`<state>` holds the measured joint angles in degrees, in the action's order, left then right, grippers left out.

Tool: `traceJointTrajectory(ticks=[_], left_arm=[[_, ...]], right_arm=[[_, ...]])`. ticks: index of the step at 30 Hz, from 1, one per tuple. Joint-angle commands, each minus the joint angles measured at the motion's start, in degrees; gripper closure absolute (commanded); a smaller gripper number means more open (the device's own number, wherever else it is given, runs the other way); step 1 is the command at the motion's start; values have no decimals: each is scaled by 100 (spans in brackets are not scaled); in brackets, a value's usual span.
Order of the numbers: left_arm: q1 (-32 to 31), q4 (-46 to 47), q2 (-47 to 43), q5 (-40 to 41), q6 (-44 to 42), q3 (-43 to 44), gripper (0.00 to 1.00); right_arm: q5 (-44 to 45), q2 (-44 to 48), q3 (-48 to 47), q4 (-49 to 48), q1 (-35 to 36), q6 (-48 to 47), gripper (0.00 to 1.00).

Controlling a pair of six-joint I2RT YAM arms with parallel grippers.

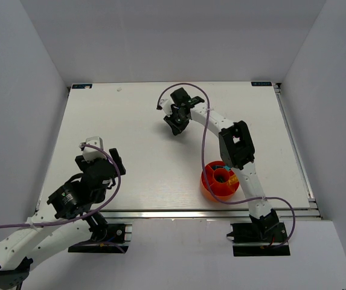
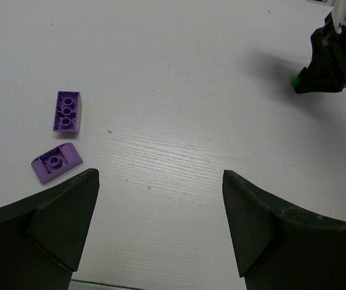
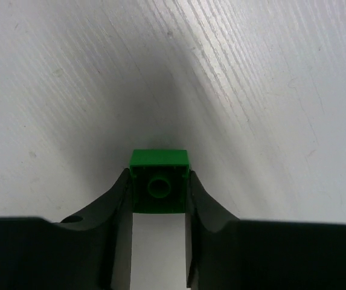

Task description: Sort the legos into containers by color

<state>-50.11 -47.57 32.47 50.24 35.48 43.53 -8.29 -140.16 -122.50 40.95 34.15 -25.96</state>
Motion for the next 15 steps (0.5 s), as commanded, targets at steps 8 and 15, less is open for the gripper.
traceJointTrajectory(ticks=[8,15], left_arm=[[-25,-68,364,13,161,-20,8],[-25,-42,550,-84,108,24,7]], right_arm=[[-1583,2918,1647,-413,-128,-234,99],[-1527,5339,3564,246,-207,-524,97]])
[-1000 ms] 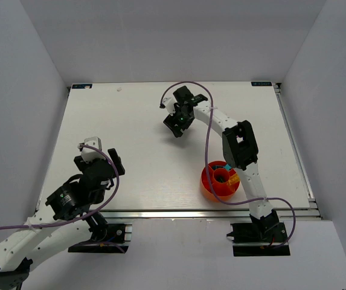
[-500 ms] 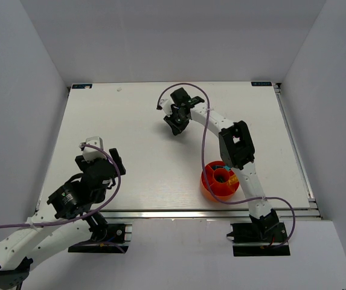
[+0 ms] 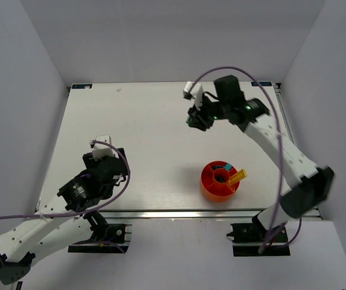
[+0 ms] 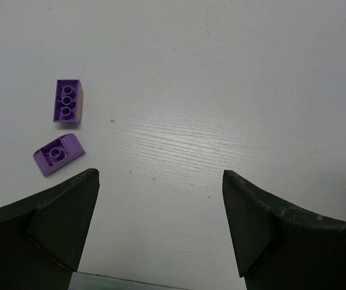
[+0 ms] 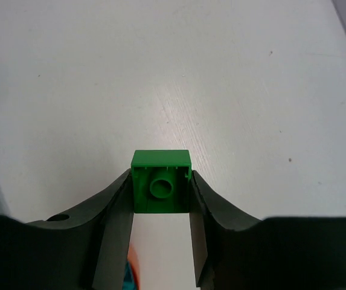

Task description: Sort the legos into containers by color

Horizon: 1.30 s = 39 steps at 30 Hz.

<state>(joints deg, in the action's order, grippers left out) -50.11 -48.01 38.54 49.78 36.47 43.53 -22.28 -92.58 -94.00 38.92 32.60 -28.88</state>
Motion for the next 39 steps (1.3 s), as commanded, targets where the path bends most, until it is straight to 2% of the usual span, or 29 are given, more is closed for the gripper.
traceJointTrajectory(ticks=[1,2,8,16,26,28,32,35,37,39], left_arm=[[-25,19,-66,-47,9,15,8],[-25,20,-92,-47,9,15,7],[-25,63,-137,-91,-17,-2,7],[-25,90,-181,-144,-52,-20,8],[-25,134,-154,-188,-78,-29,7],[-25,116,-137,-205,-78,-20,7],[-25,116,-67,-240,-70,-20,7],[27,160,-14,-346,-61,-29,7],[27,187,48,-433,44,-29,6],[27,239,179,-556,150,-29,6]], right_arm=[[38,783,977,528,-113,-258,97],[101,1220,1502,538,-140,-267,96],[330,2540,2640,774,-289,-249,95],[339,3017,3273,1135,-307,-135,93],[374,3254,3625,1505,-298,-302,87],[418,3246,3721,1470,-298,-302,82],[453,3167,3818,1417,-298,-337,66],[418,3097,3836,1417,-289,-372,59],[435,3079,3827,1391,-289,-381,47],[444,3105,3801,1338,-289,-390,40]])
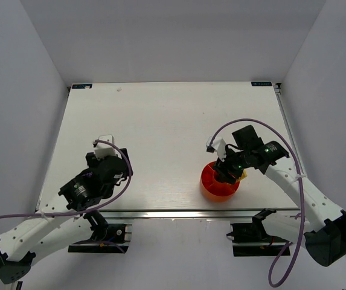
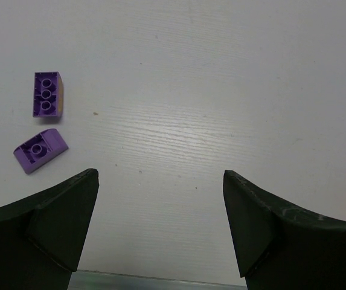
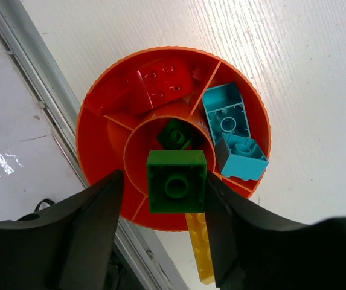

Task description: Sort the legos into containers by color

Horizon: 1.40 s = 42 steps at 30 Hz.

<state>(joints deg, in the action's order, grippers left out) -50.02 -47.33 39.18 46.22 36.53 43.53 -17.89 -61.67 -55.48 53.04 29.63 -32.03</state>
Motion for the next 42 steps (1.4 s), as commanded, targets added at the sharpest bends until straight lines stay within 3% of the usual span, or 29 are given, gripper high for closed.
traceJointTrajectory(ticks=[1,9,13,14,16,17,19,20,23,24,25,26,27,29,31,32,36,42], left_arm=[[19,233,177,-253,170,-11,6],[273,312,1047,-456,231,375,6],[554,251,1223,-465,249,638,5],[755,259,1267,-447,214,692,6],[1019,312,1599,-604,144,823,8],[1177,364,1776,-709,4,981,14],[1774,400,2511,-1165,-120,1192,22],[2003,374,2759,-1289,-172,1472,33],[3057,452,3366,-1834,-400,1868,50],[3312,522,3429,-2001,-471,1939,50],[3767,541,3465,-2246,-559,2010,49],[3954,489,3578,-2301,-699,2089,45],[4147,331,3631,-2362,-761,2264,28],[4605,199,3772,-2477,-972,2379,18],[4860,101,3957,-2582,-1104,2389,12],[5096,66,4035,-2643,-1244,2388,4],[5564,258,4448,-3302,-1728,2266,3],[6020,461,5081,-3672,-2080,2072,4]], right_arm=[[-4,49,-94,-91,-9,-84,38],[-162,111,-244,-127,-9,-84,35],[-93,356,-428,-354,-10,275,40],[21,479,-463,-825,-44,468,51],[407,865,-463,-1407,-71,1151,91],[470,963,-437,-1932,-106,1364,100],[532,982,-419,-2226,-202,1811,100],[523,929,-437,-2323,-238,1919,100],[278,797,-384,-2622,-405,2148,100],[138,762,-367,-2719,-457,2166,89],[-177,683,-349,-2728,-536,2166,72],[-319,665,-340,-2728,-580,2175,42],[-494,621,-332,-2728,-659,2166,34],[-829,665,-201,-2842,-808,2149,25],[-1014,744,-68,-3078,-879,2148,25],[-1076,753,71,-3150,-984,2148,25],[-1558,796,327,-3396,-1161,2245,24],[-1770,1200,511,-3405,-1275,2201,24]])
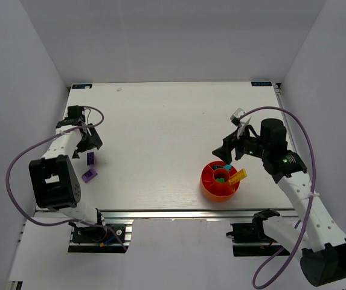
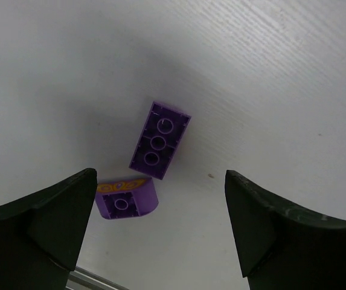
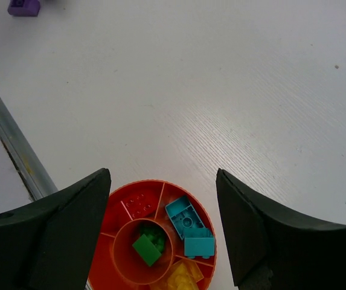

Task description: Sort the legos into containers by color

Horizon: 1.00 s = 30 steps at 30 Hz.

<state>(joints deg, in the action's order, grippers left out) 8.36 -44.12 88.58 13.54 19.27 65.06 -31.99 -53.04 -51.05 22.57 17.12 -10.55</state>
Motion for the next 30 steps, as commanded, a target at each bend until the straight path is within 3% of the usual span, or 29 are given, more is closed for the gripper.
traceJointTrajectory(ticks=[1,3,10,18,22,26,27,30], left_arm=[[183,149,351,-457,-458,-90,7],[324,184,502,-545,-529,-90,11],[429,290,951,-809,-652,-72,41],[430,378,1197,-915,-705,-99,50],[430,404,1171,-1072,-705,15,70],[280,640,768,-1870,-836,130,86],[219,763,627,-2734,-872,130,88],[-26,1325,-22,-4186,-828,-98,94]], right_arm=[[-378,381,112,-358,-86,44,24],[-387,460,217,-367,-121,26,24],[-510,470,262,-332,-192,-9,24],[-624,461,315,-350,-332,0,24],[-686,443,341,-350,-385,9,24],[-739,408,367,-384,-438,-35,24],[-721,399,385,-393,-447,-35,25],[-546,321,411,-472,-465,-18,28]])
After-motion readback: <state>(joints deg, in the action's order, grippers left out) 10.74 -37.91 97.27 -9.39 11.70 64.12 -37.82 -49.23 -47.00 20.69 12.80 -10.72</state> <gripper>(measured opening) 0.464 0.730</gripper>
